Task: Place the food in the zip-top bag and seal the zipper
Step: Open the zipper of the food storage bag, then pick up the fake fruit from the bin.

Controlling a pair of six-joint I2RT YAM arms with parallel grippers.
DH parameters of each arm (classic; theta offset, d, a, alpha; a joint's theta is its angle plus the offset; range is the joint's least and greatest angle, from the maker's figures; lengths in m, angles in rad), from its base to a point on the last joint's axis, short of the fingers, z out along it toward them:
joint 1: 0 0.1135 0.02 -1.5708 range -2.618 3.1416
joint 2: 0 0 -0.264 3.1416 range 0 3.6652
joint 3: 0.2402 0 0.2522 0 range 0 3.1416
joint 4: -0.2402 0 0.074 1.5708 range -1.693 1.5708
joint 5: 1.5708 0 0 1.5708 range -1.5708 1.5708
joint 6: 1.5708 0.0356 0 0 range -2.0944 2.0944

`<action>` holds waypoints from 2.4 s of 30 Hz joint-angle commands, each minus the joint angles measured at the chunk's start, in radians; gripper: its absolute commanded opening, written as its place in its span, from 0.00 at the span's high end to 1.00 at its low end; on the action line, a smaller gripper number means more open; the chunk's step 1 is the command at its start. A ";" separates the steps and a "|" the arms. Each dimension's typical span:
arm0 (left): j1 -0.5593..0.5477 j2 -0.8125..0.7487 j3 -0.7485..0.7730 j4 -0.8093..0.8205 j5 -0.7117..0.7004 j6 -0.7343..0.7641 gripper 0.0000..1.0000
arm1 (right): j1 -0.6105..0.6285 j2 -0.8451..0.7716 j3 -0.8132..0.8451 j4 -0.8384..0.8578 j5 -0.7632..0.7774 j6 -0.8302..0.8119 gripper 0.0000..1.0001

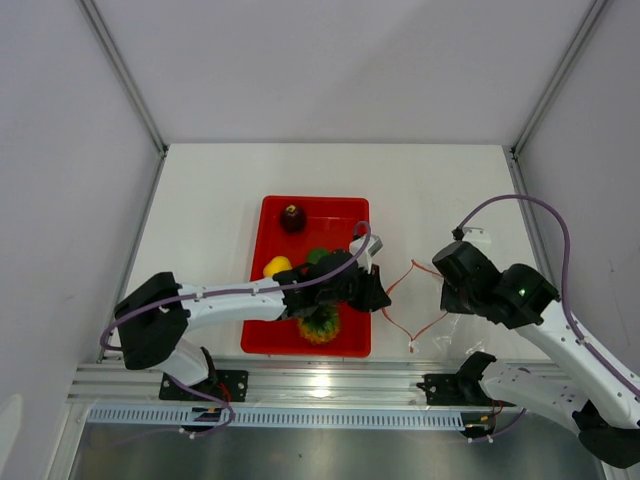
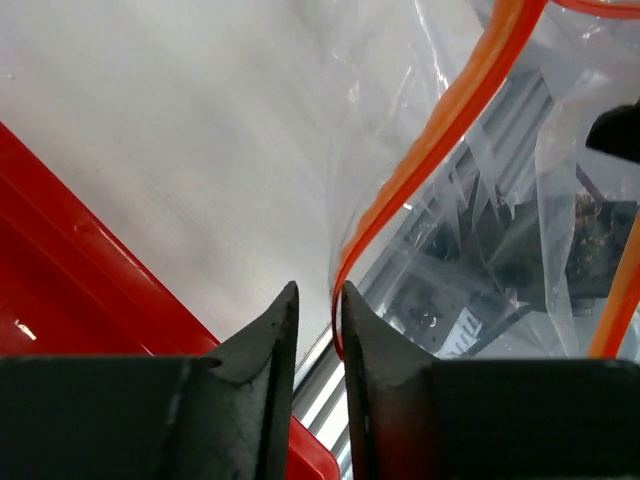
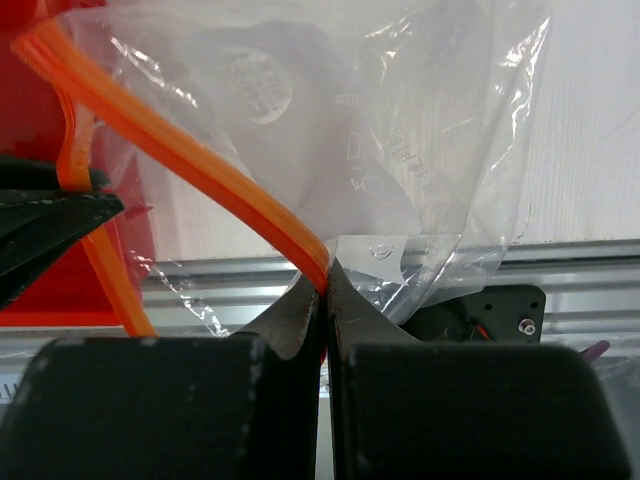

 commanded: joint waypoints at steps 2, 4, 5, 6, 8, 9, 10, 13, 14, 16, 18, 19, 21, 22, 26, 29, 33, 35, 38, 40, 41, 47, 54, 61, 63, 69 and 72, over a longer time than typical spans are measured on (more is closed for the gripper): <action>0.026 0.005 0.048 0.017 0.024 0.039 0.70 | 0.006 -0.023 -0.021 -0.002 -0.011 0.017 1.00; 0.027 -0.002 0.051 0.004 0.018 0.048 0.70 | 0.007 -0.023 -0.033 0.005 -0.013 0.017 1.00; 0.029 -0.016 0.050 0.004 0.018 0.059 0.68 | 0.007 -0.022 -0.036 0.007 -0.017 0.019 1.00; 0.030 -0.022 0.051 0.007 0.018 0.065 0.66 | 0.007 -0.020 -0.041 0.010 -0.019 0.019 1.00; 0.030 -0.041 0.054 0.001 0.010 0.082 0.58 | 0.012 -0.019 -0.044 0.016 -0.025 0.020 1.00; 0.030 -0.062 0.056 -0.003 0.007 0.088 0.56 | 0.013 -0.019 -0.045 0.018 -0.026 0.028 1.00; 0.030 -0.073 0.056 -0.013 0.006 0.099 0.53 | 0.020 -0.020 -0.050 0.024 -0.026 0.027 1.00; 0.030 -0.108 0.066 -0.023 -0.004 0.128 0.42 | 0.026 -0.017 -0.061 0.031 -0.028 0.030 1.00; 0.030 -0.113 0.068 -0.029 -0.008 0.134 0.38 | 0.026 -0.016 -0.064 0.036 -0.031 0.030 1.00; 0.030 -0.121 0.095 -0.065 -0.013 0.156 0.35 | 0.029 -0.012 -0.071 0.038 -0.031 0.034 1.00; 0.030 -0.133 0.106 -0.075 -0.016 0.162 0.34 | 0.032 -0.015 -0.076 0.041 -0.031 0.036 1.00; 0.030 -0.153 0.108 -0.076 -0.019 0.169 0.33 | 0.035 -0.017 -0.077 0.041 -0.029 0.036 1.00; 0.030 -0.177 0.111 -0.094 -0.034 0.176 0.30 | 0.035 -0.019 -0.079 0.039 -0.029 0.037 1.00; 0.030 -0.191 0.112 -0.106 -0.042 0.183 0.29 | 0.037 -0.017 -0.081 0.039 -0.028 0.037 1.00; 0.030 -0.286 0.128 -0.238 -0.114 0.191 0.21 | 0.043 -0.012 -0.081 0.041 -0.031 0.039 1.00; 0.030 -0.364 0.137 -0.406 -0.236 0.138 0.01 | 0.049 -0.005 -0.081 0.042 -0.031 0.040 1.00; 0.030 -0.470 0.143 -0.601 -0.335 0.071 0.00 | 0.053 -0.002 -0.087 0.053 -0.032 0.034 1.00; 0.030 -0.512 0.142 -0.684 -0.358 0.035 0.01 | 0.055 0.001 -0.088 0.059 -0.033 0.033 1.00; 0.033 -0.576 0.132 -0.802 -0.372 -0.059 0.01 | 0.055 0.003 -0.084 0.061 -0.033 0.028 1.00; 0.033 -0.614 0.114 -0.848 -0.356 -0.111 0.00 | 0.055 0.003 -0.079 0.061 -0.033 0.027 1.00; 0.033 -0.625 0.105 -0.867 -0.358 -0.135 0.01 | 0.058 0.004 -0.077 0.059 -0.033 0.023 1.00; 0.033 -0.636 0.074 -0.985 -0.444 -0.321 0.00 | 0.056 -0.002 -0.077 0.056 -0.034 0.030 1.00; 0.033 -0.501 0.111 -1.022 -0.407 -0.410 0.01 | 0.061 -0.002 -0.077 0.061 -0.034 0.028 1.00; 0.024 -0.473 0.057 -0.909 -0.366 -0.432 0.00 | 0.061 -0.011 -0.085 0.064 -0.029 0.023 1.00; 0.021 -0.463 0.051 -0.901 -0.369 -0.432 0.00 | 0.061 -0.012 -0.087 0.062 -0.026 0.019 1.00; 0.017 -0.449 0.050 -0.882 -0.369 -0.421 0.01 | 0.063 -0.011 -0.090 0.068 -0.026 0.017 1.00; 0.009 -0.466 0.050 -0.866 -0.370 -0.410 0.00 | 0.061 -0.011 -0.094 0.073 -0.031 0.017 1.00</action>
